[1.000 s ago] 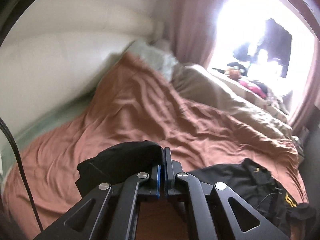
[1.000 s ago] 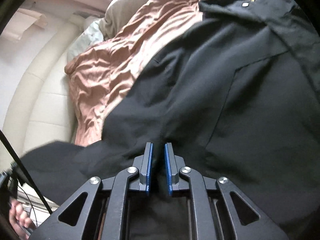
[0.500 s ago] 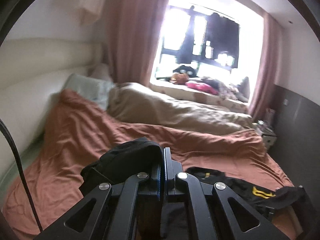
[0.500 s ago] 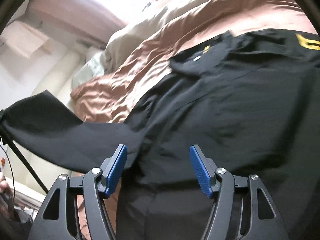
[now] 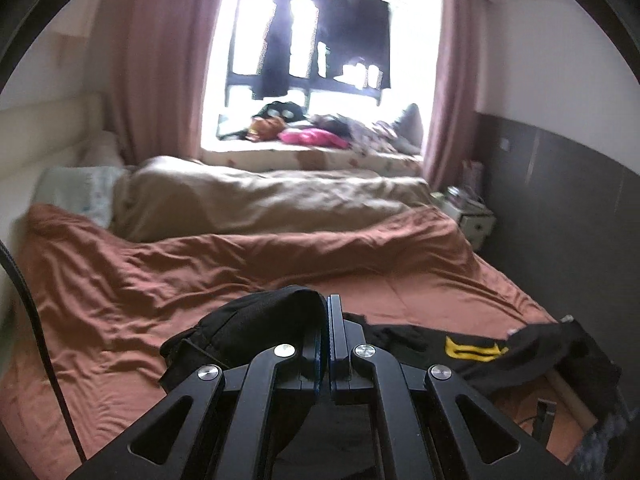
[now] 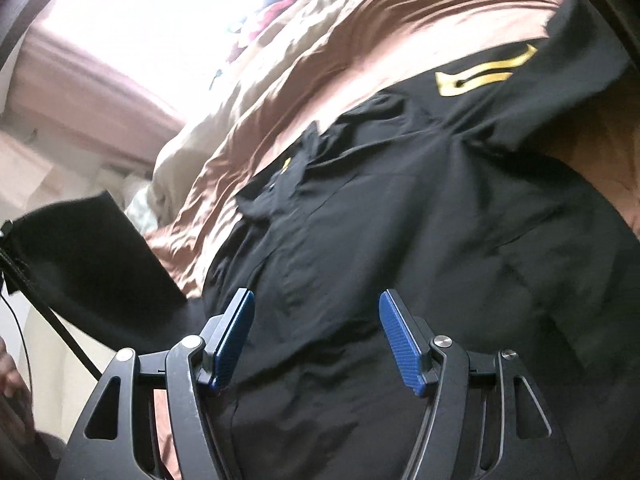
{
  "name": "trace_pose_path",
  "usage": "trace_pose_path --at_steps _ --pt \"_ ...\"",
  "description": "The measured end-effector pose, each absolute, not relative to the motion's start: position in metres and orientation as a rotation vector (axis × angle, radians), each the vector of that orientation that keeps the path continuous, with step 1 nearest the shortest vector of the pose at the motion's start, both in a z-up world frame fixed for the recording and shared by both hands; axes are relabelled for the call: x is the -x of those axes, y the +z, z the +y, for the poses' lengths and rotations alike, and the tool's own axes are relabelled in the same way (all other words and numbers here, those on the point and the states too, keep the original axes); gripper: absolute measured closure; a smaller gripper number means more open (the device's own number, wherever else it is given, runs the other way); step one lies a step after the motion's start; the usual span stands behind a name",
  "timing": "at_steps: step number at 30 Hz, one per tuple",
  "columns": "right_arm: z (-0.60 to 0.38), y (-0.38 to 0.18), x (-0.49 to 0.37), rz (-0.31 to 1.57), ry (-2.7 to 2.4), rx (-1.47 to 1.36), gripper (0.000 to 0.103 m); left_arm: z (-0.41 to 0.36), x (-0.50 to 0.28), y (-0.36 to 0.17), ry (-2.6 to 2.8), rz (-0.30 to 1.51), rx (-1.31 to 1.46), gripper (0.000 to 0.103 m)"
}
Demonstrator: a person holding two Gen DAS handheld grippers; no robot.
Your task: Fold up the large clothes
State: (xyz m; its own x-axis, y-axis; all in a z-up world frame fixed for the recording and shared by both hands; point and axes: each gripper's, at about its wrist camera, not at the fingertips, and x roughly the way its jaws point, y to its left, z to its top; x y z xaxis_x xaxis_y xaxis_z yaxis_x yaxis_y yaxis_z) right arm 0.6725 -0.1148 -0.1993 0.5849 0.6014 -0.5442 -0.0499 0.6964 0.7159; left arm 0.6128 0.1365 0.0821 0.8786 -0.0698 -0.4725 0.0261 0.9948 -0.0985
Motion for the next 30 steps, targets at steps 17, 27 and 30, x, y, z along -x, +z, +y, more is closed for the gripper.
trace_pose_path --at_steps 17,27,30 --pt "-0.17 -0.211 -0.687 0.901 0.319 -0.82 0.035 0.078 -0.659 -0.03 -0.27 0.809 0.074 0.024" --pt "-0.121 -0.205 -0.698 0.919 0.368 -0.652 0.035 0.181 -0.613 -0.057 -0.052 0.854 0.141 0.023" --pt "-0.091 -0.196 -0.7 0.899 0.41 -0.541 0.035 0.213 -0.595 -0.07 0.017 0.878 0.154 0.023"
